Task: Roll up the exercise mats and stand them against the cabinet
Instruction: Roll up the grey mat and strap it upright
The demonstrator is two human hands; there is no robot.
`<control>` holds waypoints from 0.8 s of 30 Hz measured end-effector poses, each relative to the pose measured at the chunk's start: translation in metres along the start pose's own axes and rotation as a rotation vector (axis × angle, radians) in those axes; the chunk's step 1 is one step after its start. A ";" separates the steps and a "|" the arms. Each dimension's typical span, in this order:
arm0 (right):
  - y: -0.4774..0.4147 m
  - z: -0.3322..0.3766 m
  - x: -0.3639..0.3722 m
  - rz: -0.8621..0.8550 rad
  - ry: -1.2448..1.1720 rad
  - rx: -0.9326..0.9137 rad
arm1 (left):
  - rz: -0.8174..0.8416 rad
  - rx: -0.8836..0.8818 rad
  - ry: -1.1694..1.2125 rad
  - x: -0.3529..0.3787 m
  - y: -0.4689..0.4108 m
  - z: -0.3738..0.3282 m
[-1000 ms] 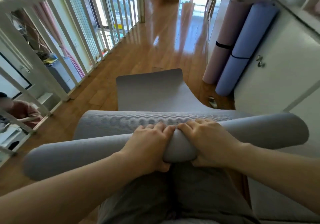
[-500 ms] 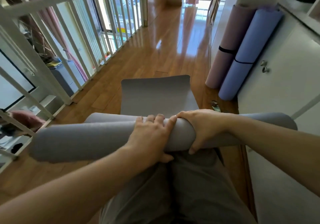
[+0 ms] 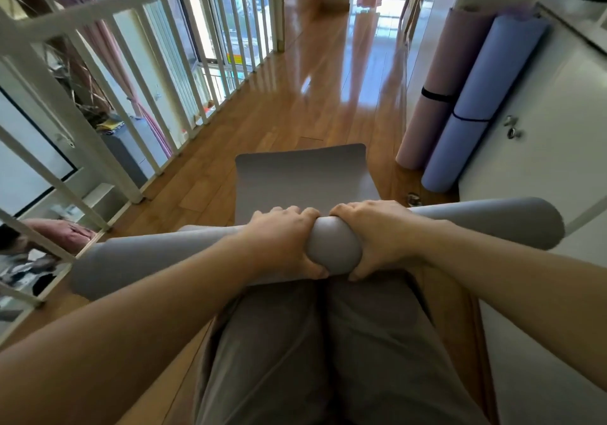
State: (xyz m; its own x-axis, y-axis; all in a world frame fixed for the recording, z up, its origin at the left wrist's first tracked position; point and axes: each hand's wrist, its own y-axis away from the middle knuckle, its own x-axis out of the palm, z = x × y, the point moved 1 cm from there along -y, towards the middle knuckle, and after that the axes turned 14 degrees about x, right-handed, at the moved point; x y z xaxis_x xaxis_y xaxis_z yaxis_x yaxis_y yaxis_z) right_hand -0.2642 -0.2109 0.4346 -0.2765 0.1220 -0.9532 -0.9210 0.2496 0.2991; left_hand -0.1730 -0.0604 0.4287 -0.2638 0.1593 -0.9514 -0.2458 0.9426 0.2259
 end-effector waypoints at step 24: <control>0.063 0.032 0.017 0.035 0.055 -0.122 | -0.132 0.045 -0.353 0.042 0.074 -0.053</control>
State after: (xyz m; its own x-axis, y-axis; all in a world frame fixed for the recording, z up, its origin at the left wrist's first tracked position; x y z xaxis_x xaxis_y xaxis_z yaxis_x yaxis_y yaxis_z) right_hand -0.3180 -0.1628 0.4382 -0.3208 0.0747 -0.9442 -0.9361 0.1272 0.3281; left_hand -0.2517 0.0007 0.4167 0.1074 0.1196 -0.9870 -0.2127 0.9725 0.0947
